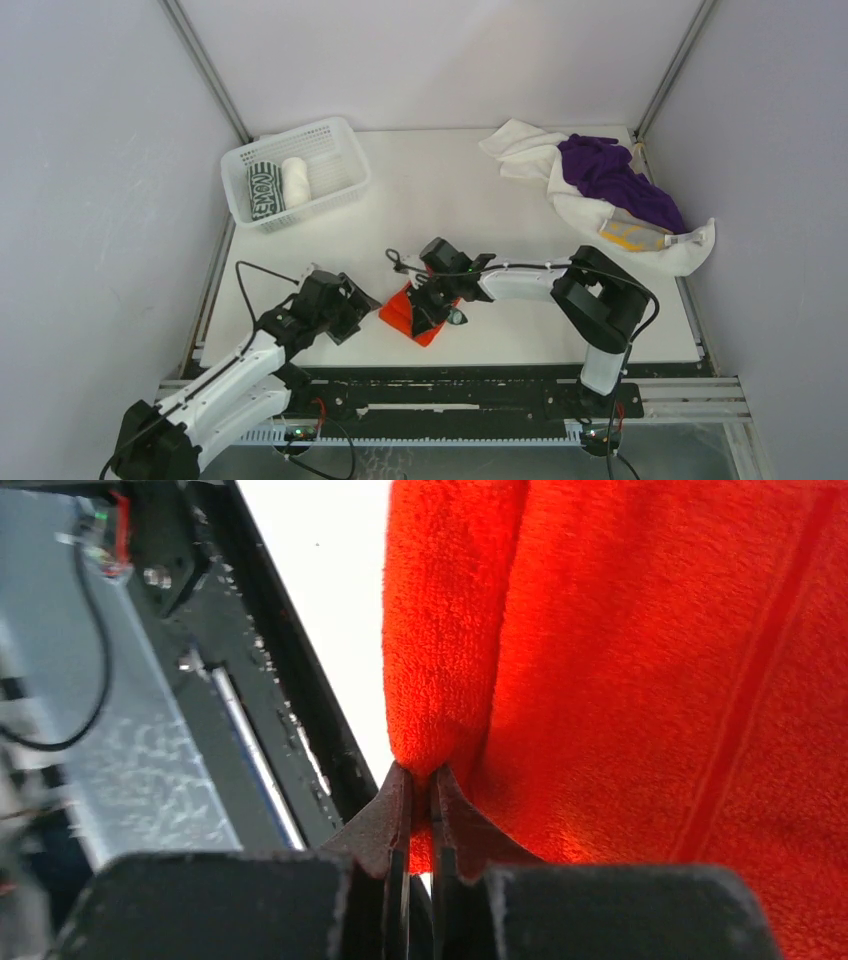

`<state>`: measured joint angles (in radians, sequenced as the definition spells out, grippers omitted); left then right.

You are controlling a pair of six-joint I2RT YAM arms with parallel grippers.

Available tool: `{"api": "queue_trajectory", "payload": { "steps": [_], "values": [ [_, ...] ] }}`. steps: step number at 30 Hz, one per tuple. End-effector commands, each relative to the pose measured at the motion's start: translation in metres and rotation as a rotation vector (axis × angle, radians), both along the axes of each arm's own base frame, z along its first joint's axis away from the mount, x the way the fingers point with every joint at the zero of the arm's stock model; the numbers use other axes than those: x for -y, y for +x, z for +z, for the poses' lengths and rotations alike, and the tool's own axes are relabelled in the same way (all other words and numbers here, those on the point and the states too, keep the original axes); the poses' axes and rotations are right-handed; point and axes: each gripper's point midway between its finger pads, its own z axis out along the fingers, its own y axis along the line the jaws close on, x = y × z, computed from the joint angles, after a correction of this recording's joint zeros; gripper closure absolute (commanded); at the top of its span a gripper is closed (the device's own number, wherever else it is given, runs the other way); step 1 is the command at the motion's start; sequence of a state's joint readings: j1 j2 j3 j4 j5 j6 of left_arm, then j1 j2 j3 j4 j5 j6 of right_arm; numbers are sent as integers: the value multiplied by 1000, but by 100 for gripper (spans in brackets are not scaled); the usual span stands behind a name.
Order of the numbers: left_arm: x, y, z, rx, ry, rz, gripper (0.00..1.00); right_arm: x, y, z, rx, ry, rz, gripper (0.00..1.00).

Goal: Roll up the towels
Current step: Roll the towel at the center of the board.

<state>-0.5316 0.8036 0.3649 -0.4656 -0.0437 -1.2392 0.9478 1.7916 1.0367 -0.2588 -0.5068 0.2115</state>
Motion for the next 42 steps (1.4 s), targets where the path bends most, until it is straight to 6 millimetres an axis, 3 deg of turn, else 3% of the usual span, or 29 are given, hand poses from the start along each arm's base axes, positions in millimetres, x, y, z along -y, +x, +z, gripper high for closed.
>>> {"api": "queue_trajectory", "payload": {
  "steps": [1, 5, 14, 21, 30, 38, 42],
  "values": [
    [-4, -9, -3, -8, -30, 22, 19, -15, -4, 38, -298, 296, -36, 100],
    [6, -12, 3, -7, -81, -16, 13, -7, 6, 25, -435, 327, -114, 100],
    [27, -2, 10, 26, -139, -73, 12, 9, 16, 4, -672, 419, -254, 100],
    [41, 9, 4, 3, -129, -110, 16, 18, 22, -16, -733, 389, -333, 100],
    [50, 26, -4, -11, -93, -129, 21, 23, 22, -25, -745, 359, -355, 100],
    [53, 19, -27, -99, -58, -153, 41, 25, 26, -24, -722, 355, -367, 100],
    [53, 19, -29, -108, -34, -179, 67, 23, 27, -16, -677, 356, -355, 100]
  ]
}}
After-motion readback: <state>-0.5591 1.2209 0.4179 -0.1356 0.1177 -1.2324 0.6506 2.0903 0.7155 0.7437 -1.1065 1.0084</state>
